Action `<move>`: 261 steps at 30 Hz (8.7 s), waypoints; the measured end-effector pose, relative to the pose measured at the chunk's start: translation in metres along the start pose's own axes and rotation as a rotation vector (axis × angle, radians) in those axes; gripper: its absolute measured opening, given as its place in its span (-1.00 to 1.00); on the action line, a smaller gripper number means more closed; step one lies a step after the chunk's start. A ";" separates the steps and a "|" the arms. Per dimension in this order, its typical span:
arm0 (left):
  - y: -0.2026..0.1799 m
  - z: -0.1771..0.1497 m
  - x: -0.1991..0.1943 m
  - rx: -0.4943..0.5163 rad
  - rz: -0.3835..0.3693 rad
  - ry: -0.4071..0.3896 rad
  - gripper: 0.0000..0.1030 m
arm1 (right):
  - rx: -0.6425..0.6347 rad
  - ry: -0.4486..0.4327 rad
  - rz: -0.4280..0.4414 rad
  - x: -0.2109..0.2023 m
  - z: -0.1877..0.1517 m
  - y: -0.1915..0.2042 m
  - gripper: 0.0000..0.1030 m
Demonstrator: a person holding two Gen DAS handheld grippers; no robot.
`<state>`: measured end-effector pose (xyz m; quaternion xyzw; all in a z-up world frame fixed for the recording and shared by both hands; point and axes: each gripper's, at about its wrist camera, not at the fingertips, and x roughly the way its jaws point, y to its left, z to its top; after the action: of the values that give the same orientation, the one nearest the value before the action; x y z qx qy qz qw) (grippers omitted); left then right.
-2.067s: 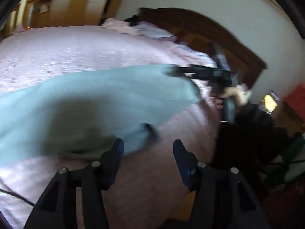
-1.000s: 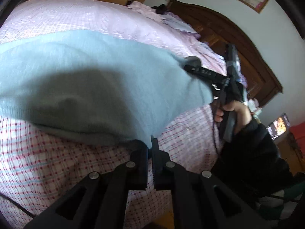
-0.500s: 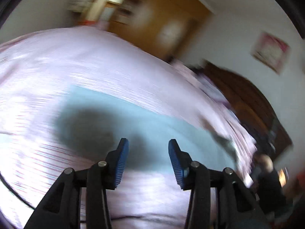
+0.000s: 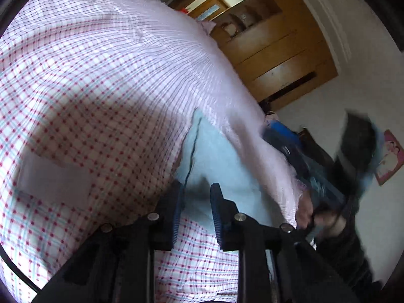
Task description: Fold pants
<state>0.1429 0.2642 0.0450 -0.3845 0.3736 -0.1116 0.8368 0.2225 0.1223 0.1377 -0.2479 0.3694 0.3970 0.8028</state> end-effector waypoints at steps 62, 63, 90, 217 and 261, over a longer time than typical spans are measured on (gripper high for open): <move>-0.008 -0.006 0.004 -0.048 0.093 -0.103 -0.95 | 0.651 -0.114 -0.407 -0.192 -0.269 -0.043 -0.38; -0.011 -0.004 0.005 -0.036 0.102 -0.108 -0.95 | 0.666 -0.116 -0.418 -0.196 -0.275 -0.046 -0.38; -0.265 -0.256 0.083 0.841 -0.134 0.374 -0.01 | 1.351 -0.189 -0.512 -0.271 -0.460 -0.172 0.43; -0.233 -0.257 0.112 0.759 -0.223 0.294 -0.54 | 1.130 0.296 -0.606 -0.308 -0.463 -0.100 -0.48; -0.005 0.078 0.071 0.025 -0.134 0.444 0.16 | -0.346 -0.032 -0.599 0.034 -0.065 0.173 -0.34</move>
<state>0.2479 0.2709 0.0433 -0.3639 0.5206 -0.2534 0.7296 0.0685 0.1903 0.0539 -0.4717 0.1948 0.2042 0.8354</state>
